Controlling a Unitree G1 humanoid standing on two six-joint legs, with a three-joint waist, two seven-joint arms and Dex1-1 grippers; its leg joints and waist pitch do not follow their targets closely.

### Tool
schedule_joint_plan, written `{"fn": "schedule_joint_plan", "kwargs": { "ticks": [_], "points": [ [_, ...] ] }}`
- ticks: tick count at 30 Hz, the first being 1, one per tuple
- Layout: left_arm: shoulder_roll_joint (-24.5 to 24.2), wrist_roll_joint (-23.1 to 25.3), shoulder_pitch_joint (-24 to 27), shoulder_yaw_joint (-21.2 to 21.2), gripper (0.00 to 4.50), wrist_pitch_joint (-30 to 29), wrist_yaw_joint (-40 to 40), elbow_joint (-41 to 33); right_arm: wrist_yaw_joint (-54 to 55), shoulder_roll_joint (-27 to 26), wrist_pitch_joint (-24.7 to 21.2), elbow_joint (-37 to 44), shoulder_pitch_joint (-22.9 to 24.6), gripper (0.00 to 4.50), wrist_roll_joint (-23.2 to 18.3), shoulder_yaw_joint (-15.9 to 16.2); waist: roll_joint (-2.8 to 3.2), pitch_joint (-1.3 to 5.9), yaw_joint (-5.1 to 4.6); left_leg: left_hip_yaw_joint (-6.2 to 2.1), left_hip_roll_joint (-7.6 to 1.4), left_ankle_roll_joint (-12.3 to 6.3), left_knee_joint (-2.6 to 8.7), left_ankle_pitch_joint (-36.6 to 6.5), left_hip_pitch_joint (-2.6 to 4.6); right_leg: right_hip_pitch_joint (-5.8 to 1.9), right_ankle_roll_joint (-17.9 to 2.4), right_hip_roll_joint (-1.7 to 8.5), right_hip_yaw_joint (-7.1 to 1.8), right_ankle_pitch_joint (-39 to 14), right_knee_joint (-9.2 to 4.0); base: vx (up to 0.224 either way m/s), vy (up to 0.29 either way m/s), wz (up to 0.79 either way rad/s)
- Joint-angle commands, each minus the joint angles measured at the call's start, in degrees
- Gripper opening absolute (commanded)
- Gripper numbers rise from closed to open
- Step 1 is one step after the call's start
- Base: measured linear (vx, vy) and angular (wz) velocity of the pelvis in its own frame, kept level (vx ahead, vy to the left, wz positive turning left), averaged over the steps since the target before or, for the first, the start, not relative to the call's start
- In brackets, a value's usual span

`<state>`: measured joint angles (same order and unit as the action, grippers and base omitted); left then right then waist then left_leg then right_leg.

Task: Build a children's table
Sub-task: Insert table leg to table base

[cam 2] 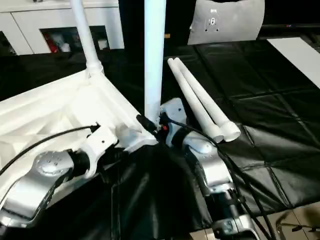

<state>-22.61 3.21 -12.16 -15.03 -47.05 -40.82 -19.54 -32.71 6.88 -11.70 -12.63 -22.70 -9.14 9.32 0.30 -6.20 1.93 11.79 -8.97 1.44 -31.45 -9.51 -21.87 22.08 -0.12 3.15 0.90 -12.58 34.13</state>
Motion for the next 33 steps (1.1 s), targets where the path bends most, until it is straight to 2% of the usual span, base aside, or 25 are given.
{"fn": "schedule_joint_plan", "kwargs": {
  "ticks": [1,5,6,7,9,11,13,14,17,19,20,22,23,24,25,26,27,28,30,31,32,33],
  "points": [
    [0.29,1.25,-2.26,0.48,0.00,1.01,2.38,0.31,-1.19,-1.64,-3.89,-6.54,3.19,1.91,0.93,4.67,0.66,2.74,0.36,-2.51,-4.47,-0.20,3.95,-15.73,1.30,-0.96,-12.19,4.83,-2.69,-12.24,-4.65,0.000,0.000,0.00],
    [-0.49,3.24,-2.85,1.93,0.00,2.89,4.65,2.59,-1.15,-2.49,-4.44,-7.53,2.87,1.91,-0.55,3.05,0.79,2.67,0.40,-2.72,-4.43,0.70,4.06,-18.47,1.54,-0.80,-11.32,4.99,-2.77,-16.52,-4.96,0.000,0.000,0.00],
    [-0.81,3.39,-3.03,1.87,0.00,3.55,5.12,2.95,-1.23,-2.78,-4.62,-7.80,2.72,2.26,-0.85,2.55,0.70,2.63,0.41,-2.73,-4.42,0.93,4.08,-19.13,1.59,-0.74,-10.99,5.01,-2.80,-17.71,-5.09,0.000,0.000,0.00],
    [-0.85,3.14,-3.22,2.11,0.00,3.11,5.40,3.31,-1.32,-2.77,-4.40,-8.12,2.56,2.26,-0.60,2.54,0.71,2.65,0.46,-2.75,-4.45,1.01,4.09,-19.23,1.63,-0.70,-10.85,5.04,-2.82,-18.02,-5.11,0.000,0.000,0.00],
    [-0.91,2.72,-3.46,2.40,0.00,2.37,5.60,3.72,-1.47,-2.72,-3.93,-8.52,2.38,2.63,-0.21,2.62,0.71,2.68,0.42,-2.82,-4.43,1.16,4.14,-19.23,1.55,-0.71,-10.66,5.00,-2.77,-18.25,-5.07,0.000,0.000,0.00],
    [-0.97,2.01,-3.83,2.77,0.00,1.51,5.26,4.25,-1.69,-2.65,-3.37,-8.87,2.23,2.71,0.09,2.76,0.74,2.71,0.43,-2.76,-4.35,1.22,4.08,-19.33,1.65,-0.59,-10.63,4.93,-2.75,-18.54,-5.10,0.000,0.000,0.00],
    [-2.01,1.17,-4.48,2.43,0.00,3.32,3.40,5.62,-2.04,-2.65,-2.88,-9.35,2.04,2.95,0.31,2.64,0.74,2.70,0.51,-2.79,-4.27,1.21,4.03,-19.22,1.62,-0.60,-10.70,4.97,-2.76,-18.65,-5.12,0.000,0.000,0.00],
    [-2.83,1.33,-4.68,1.96,0.00,5.28,2.63,6.48,-2.32,-2.62,-2.67,-9.53,1.93,3.12,0.40,2.37,0.63,2.73,0.42,-2.91,-4.27,1.03,4.11,-18.97,1.36,-0.76,-10.59,4.97,-2.68,-18.66,-5.06,0.000,0.000,0.00],
    [-3.87,2.01,-4.93,1.49,0.00,7.89,2.35,7.91,-3.07,-2.10,-2.06,-9.29,2.14,3.25,0.55,2.10,0.66,2.74,0.50,-2.81,-4.31,1.16,4.06,-20.26,1.73,-0.44,-10.23,4.99,-2.78,-20.17,-5.26,0.000,0.000,0.00],
    [-4.81,2.02,-5.26,1.07,0.00,9.92,1.31,9.13,-4.31,-0.95,-1.04,-8.58,2.96,3.57,0.67,2.27,0.70,2.82,0.56,-2.84,-4.35,1.17,4.06,-19.82,1.69,-0.51,-10.18,5.01,-2.78,-19.81,-5.20,0.000,0.000,0.00],
    [-5.04,1.84,-5.40,1.03,0.00,10.37,0.92,9.53,-4.85,-0.47,-0.42,-8.35,3.32,3.57,0.74,2.35,0.72,2.80,0.58,-2.85,-4.38,1.14,4.09,-19.71,1.63,-0.54,-10.15,5.00,-2.76,-19.51,-5.20,0.000,0.000,0.00],
    [-5.58,1.29,-5.78,0.81,0.00,11.78,-0.07,10.40,-5.84,0.50,1.00,-8.14,4.01,3.71,0.93,2.42,0.79,3.02,0.70,-2.68,-4.41,1.05,3.96,-18.58,1.80,-0.57,-10.76,4.83,-2.76,-16.45,-4.93,0.000,0.000,0.00],
    [-6.60,1.07,-6.48,0.33,0.00,14.00,-0.91,12.04,-6.99,1.89,3.27,-8.11,4.97,3.84,1.12,2.02,0.79,3.11,0.78,-2.63,-4.33,0.64,3.85,-17.35,1.55,-0.78,-11.46,4.83,-2.70,-14.07,-4.78,0.000,0.000,0.00],
    [-7.22,0.90,-6.87,0.02,0.00,15.36,-1.74,13.03,-7.69,2.90,4.41,-7.75,5.63,4.02,0.90,1.34,1.05,3.36,0.93,-2.62,-4.35,0.22,3.68,-16.27,1.47,-1.01,-11.71,4.92,-2.71,-11.42,-4.49,0.000,0.000,0.00],
    [-7.64,0.73,-7.13,-0.21,0.00,16.40,-2.24,13.81,-8.16,3.51,5.09,-7.50,6.06,4.05,0.74,0.83,0.84,3.43,0.79,-2.66,-4.35,-0.10,3.67,-15.33,1.34,-1.17,-11.92,4.80,-2.59,-9.92,-4.33,0.000,0.000,0.00],
    [-7.74,0.66,-7.19,-0.28,0.00,16.76,-2.47,13.98,-8.26,3.69,5.30,-7.39,6.16,4.05,0.71,0.69,0.84,3.56,0.76,-2.45,-4.14,-0.88,3.38,-13.78,1.40,-1.22,-12.79,4.55,-2.50,-6.91,-4.02,0.000,0.000,0.00],
    [-8.47,0.13,-7.55,-0.84,0.00,19.45,-4.17,15.17,-8.91,4.86,6.77,-6.68,6.84,4.10,0.56,-0.27,1.10,3.93,0.96,-2.39,-4.13,-2.02,2.92,-10.89,1.32,-1.44,-13.72,4.72,-2.47,-2.50,-3.70,0.000,0.000,0.00],
    [-8.75,-0.13,-7.65,-1.04,0.00,20.13,-4.84,15.59,-9.34,5.36,7.49,-6.27,7.12,4.36,0.45,-0.63,1.00,4.18,0.97,-2.36,-4.21,-2.60,2.66,-8.84,1.14,-1.67,-14.20,4.73,-2.42,0.85,-3.23,0.000,0.000,0.00],
    [-9.56,-0.92,-7.87,-1.53,0.00,22.61,-7.41,16.80,-11.06,6.65,8.36,-4.64,7.84,4.36,-0.79,-1.79,0.97,4.75,1.11,-2.32,-3.99,-5.68,1.67,-1.43,0.66,-1.98,-15.99,4.38,-2.04,13.39,-1.63,0.000,0.000,0.00],
    [-10.23,-1.16,-8.04,-2.00,0.00,24.35,-9.14,17.59,-12.23,7.43,8.66,-3.66,8.06,4.47,-1.68,-2.43,1.03,4.90,1.22,-2.33,-4.01,-6.38,1.43,-0.13,0.61,-1.97,-16.32,4.36,-2.01,15.79,-1.33,0.000,0.000,0.00],
    [-10.97,-1.30,-8.24,-2.58,0.00,26.06,-10.91,18.33,-13.46,8.25,8.81,-2.81,8.10,4.49,-2.46,-2.90,1.21,4.53,1.26,-2.26,-4.04,-7.45,1.36,0.12,0.42,-1.65,-16.68,4.27,-1.85,17.27,-1.28,0.000,0.000,0.00],
    [-11.30,-1.41,-8.33,-2.85,0.00,26.81,-11.73,18.66,-14.02,8.63,8.91,-2.48,8.09,4.49,-2.77,-3.05,1.31,4.34,1.35,-2.26,-4.09,-7.64,1.44,-1.33,0.48,-1.58,-16.65,4.35,-1.82,15.77,-1.49,0.000,0.000,0.00]
  ]
}}
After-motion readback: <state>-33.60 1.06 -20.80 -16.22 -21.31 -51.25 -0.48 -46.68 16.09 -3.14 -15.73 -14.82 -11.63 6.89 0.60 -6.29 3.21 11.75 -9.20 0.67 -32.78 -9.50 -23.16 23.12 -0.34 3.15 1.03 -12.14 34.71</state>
